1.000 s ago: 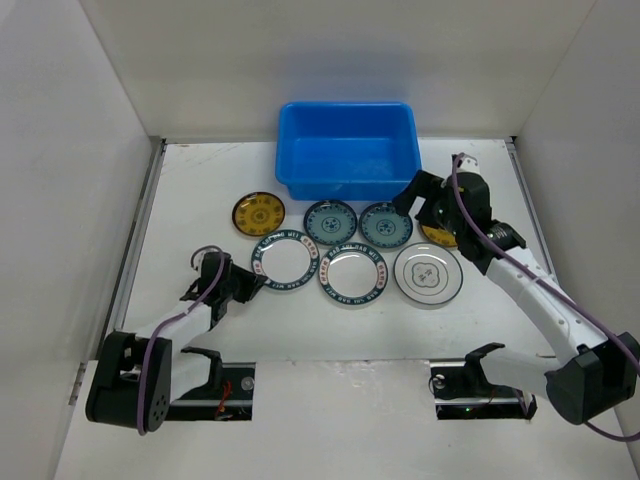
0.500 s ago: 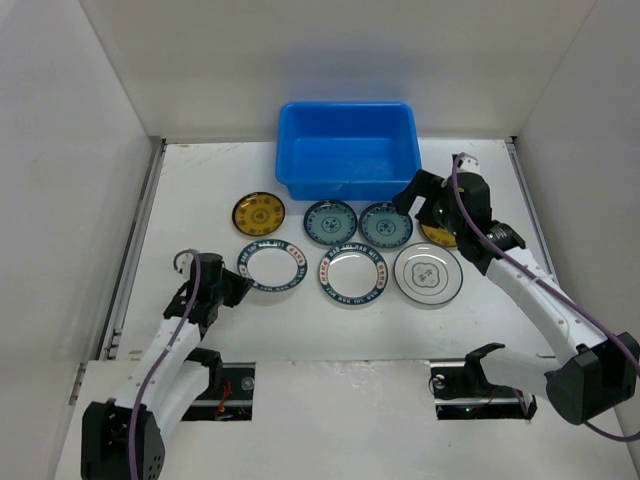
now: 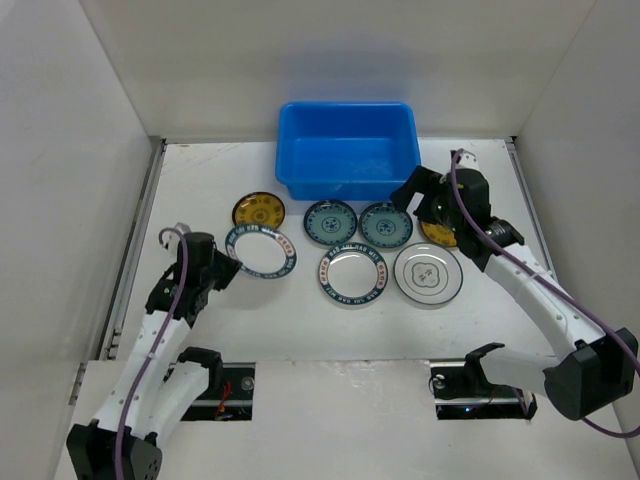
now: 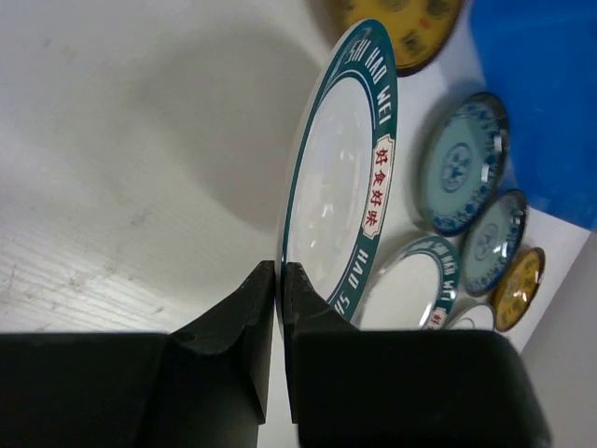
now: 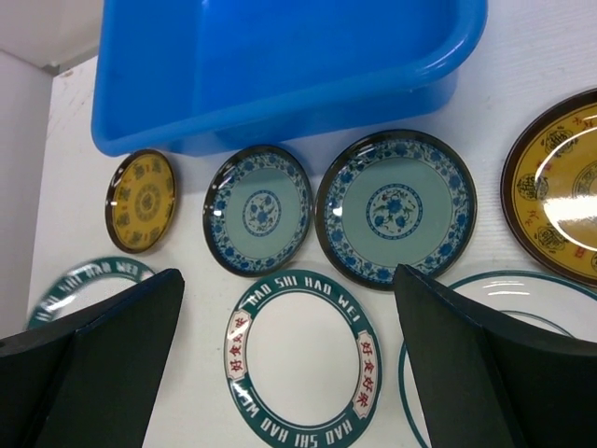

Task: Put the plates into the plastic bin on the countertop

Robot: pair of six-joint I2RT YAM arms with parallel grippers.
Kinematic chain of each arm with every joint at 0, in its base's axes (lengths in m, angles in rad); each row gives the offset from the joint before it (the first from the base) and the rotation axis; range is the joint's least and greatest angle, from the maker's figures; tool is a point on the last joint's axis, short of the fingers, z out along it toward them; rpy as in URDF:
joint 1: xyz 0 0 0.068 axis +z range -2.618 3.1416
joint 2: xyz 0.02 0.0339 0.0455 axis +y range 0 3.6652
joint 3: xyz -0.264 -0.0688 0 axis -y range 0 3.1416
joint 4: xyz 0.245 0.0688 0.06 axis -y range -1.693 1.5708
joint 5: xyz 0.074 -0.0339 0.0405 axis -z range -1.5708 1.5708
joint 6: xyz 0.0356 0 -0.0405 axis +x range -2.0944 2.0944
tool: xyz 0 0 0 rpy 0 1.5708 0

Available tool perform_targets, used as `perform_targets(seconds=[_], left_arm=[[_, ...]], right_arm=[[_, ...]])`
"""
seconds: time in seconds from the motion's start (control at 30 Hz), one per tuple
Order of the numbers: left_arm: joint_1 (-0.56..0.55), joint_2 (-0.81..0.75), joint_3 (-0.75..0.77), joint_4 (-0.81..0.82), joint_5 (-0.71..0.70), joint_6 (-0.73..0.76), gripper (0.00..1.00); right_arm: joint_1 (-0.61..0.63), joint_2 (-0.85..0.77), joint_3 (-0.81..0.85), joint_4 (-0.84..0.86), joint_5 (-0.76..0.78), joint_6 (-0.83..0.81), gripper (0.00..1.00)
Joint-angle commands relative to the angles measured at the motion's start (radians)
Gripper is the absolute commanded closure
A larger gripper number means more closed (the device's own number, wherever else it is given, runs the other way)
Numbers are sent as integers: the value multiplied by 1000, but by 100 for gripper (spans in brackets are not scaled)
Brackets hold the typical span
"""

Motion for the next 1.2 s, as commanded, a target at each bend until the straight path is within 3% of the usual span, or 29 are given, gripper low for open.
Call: perform_targets(seconds=[0.0, 0.2, 0.4, 0.67, 0.87, 1.17], left_arm=[[-38, 47, 234, 57, -35, 128, 100], [-117, 318, 634, 152, -62, 306, 100], [-166, 726, 933, 374, -38, 373, 100], [-173, 1245, 1414, 413, 53, 451, 100], [-170, 1452, 1577, 410, 119, 470, 100], [-178, 1613, 1604, 414, 172, 530, 99]], right_arm=[[1, -18, 51, 51, -8, 3, 0], [-5, -61, 14, 25, -7, -27, 0], [-4, -119, -62, 8, -2, -26, 0], [10, -204, -113, -49, -5, -49, 0], [12, -262, -147, -98, 4, -70, 0], [12, -291, -159, -147, 4, -76, 0]])
